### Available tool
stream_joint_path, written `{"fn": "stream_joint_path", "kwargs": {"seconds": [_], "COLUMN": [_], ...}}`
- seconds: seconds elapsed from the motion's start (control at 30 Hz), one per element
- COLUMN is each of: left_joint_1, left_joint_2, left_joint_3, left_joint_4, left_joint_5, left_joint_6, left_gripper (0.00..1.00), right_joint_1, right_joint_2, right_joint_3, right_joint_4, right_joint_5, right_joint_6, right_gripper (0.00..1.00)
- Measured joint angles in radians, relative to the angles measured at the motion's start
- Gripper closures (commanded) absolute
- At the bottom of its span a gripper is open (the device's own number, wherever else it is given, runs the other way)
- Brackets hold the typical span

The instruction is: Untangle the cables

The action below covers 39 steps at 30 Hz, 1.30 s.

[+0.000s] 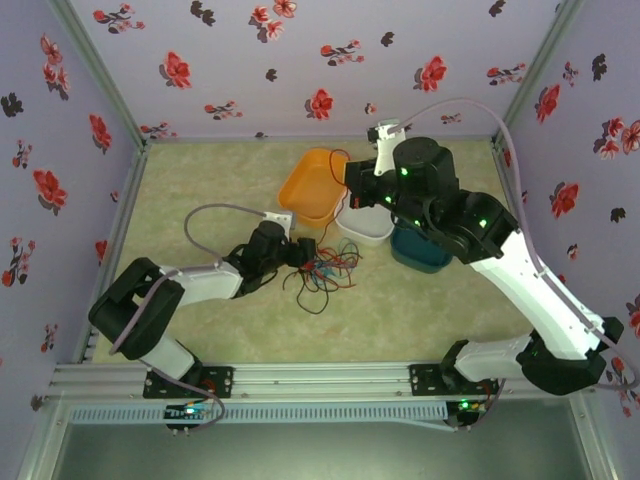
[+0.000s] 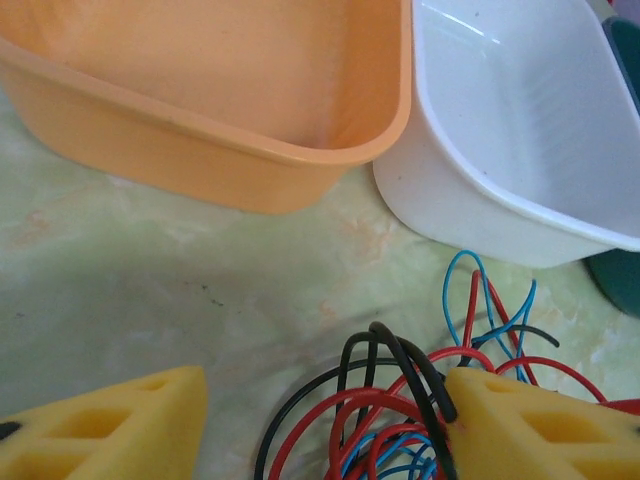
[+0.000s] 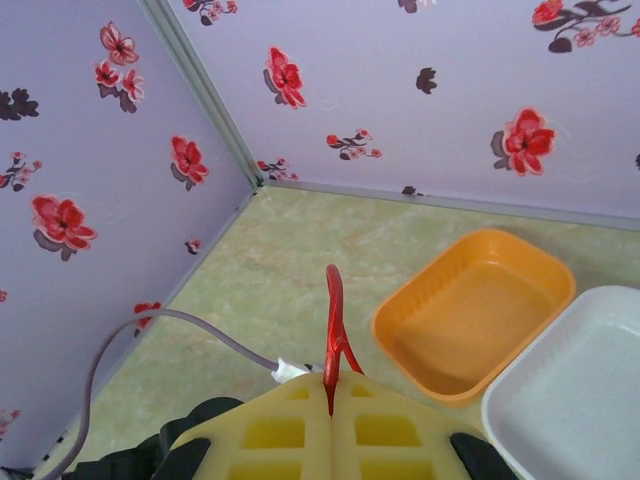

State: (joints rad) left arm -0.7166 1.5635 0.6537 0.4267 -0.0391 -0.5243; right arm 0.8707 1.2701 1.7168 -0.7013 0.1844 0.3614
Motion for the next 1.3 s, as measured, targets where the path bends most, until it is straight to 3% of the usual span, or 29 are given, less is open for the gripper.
{"fn": "stream_joint_path", "kwargs": {"seconds": [0.3, 0.73, 0.9, 1.07, 1.2, 1.3], "left_joint_1": [0.0, -0.012, -0.027, -0.037, -0.038, -0.038], "left_joint_2": [0.018, -0.016, -0.037, -0.06, -0.1, -0.135], "left_joint_3": [0.001, -0.002, -0.002, -0.002, -0.002, -0.002], "left_joint_4": [-0.003, -0.042, -0.056, -0.082, -0.092, -0.096], "left_joint_5": [0.024, 0.04, 0.041, 0.042, 0.041, 0.039], "left_joint_6": [0.011, 0.027, 0.048, 0.064, 0.06, 0.06], "left_gripper": [0.47, 0.46, 0.31, 0.01, 0.0, 0.0], "right_joint_1": [0.0, 0.0, 0.0, -0.003, -0.053, -0.144], "right_joint_2": [-0.08, -0.151, -0.148, -0.14, -0.117, -0.091], "right_joint_3": [0.058, 0.14, 0.16, 0.15, 0.141, 0.13], "right_joint_4": [-0.038, -0.067, -0.084, -0.084, -0.083, -0.092], "right_joint_5": [0.125, 0.331, 0.463, 0.607, 0.654, 0.65], "right_joint_6": [-0.061, -0.142, -0.18, -0.222, -0.239, -0.236], "right_gripper": [1.0, 1.0, 1.0, 1.0, 1.0, 1.0]}}
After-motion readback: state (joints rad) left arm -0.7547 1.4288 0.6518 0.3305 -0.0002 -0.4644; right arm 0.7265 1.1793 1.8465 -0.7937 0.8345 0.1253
